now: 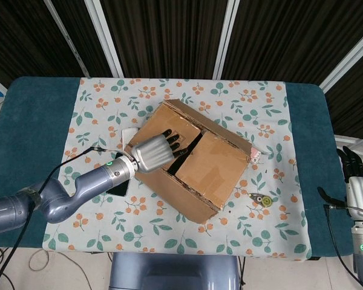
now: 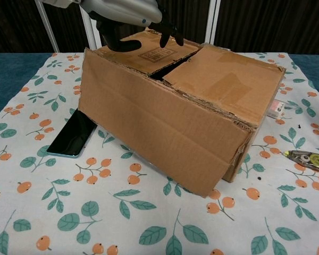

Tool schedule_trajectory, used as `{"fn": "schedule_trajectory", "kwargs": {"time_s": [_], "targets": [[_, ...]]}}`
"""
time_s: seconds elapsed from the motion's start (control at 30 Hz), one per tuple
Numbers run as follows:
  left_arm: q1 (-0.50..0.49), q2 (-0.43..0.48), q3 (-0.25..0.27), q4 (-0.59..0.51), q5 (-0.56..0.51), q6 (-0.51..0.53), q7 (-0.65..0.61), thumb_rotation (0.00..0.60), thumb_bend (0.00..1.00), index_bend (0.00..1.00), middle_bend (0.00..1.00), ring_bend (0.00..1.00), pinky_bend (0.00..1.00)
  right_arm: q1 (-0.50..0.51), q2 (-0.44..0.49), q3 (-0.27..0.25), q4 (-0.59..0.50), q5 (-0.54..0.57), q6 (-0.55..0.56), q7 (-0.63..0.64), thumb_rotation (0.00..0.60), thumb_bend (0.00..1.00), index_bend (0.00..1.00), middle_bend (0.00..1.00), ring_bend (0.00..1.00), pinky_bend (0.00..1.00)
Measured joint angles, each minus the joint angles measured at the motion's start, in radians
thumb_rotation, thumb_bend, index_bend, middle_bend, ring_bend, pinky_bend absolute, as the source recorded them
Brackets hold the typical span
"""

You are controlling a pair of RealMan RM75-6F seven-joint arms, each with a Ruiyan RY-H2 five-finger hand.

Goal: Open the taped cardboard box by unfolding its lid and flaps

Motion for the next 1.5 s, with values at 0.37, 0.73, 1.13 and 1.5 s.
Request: {"fn": "schedule_trajectory", "kwargs": {"time_s": [0.37,0.73,1.13,1.5], "targets": [[-0.052,-0.061,0.051,0.022,-0.027,0.043,0.029,0.6,0.62,0.07,0.19,0.09,0.2,-0.001,0.0,0.004,-0.003,0.007,-0.008,0.01,0.6,0.3,0.0,0.0,0.0,0.23],[-0.065,-0.084,0.093,0.02,-0.035,0.079,0.014,0.6,0.62,0.06,0.18,0.1,0.2,-0.003,0.002,0.006,-0.011,0.011,-0.013,0.014,0.6,0.3,0.0,0.0,0.0,0.22],[-0.072,-0.084,0.134,0.021,-0.023,0.09,-0.003,0.6,0.62,0.08,0.23,0.09,0.2,-0.005,-0.001,0.011,-0.008,0.014,-0.013,0.022,0.6,0.3,0.0,0.0,0.0,0.22],[-0.083,-0.08,0.144,0.024,-0.002,0.1,-0.015,0.6,0.63,0.1,0.36,0.1,0.2,-0.005,-0.004,0.014,-0.003,0.013,-0.011,0.026,0.6,0.31,0.0,0.0,0.0,0.22]]}}
